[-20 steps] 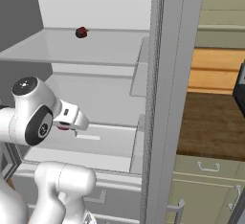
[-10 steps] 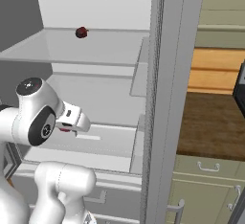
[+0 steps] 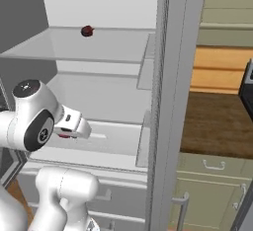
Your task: Take the strawberry from the fridge and place it on top of the pancake, located on the dining counter.
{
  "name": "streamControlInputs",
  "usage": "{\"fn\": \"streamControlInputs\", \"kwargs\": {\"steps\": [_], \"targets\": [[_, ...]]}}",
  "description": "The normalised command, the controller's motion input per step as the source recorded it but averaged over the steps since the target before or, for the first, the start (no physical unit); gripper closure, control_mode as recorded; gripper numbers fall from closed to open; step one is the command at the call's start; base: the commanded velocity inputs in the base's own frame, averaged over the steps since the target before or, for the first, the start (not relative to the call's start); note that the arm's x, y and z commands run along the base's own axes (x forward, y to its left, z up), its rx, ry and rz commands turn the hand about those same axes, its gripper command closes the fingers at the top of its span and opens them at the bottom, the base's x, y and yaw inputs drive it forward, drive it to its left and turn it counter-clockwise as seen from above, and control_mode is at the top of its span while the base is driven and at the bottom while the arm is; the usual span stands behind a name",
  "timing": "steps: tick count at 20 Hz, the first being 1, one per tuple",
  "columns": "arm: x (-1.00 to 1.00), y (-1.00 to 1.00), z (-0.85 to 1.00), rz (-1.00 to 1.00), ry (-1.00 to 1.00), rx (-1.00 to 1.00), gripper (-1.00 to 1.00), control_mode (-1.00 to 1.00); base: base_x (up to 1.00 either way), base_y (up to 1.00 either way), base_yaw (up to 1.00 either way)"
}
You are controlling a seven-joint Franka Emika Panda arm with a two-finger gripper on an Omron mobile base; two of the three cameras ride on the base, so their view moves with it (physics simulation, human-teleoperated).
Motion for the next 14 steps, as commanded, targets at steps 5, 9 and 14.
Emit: {"fn": "streamControlInputs", "kwargs": {"steps": [5,9,14], "targets": [[0.0,0.0,0.0,0.0,0.0,0.0,1.0,1.0,-0.49,0.06,0.04],[0.0,0.0,0.0,0.0,0.0,0.0,1.0,1.0,-0.16,0.07,0.25],[0.0,0.0,0.0,0.0,0.0,0.0,1.0,1.0,-0.21,-0.03,0.39]]}}
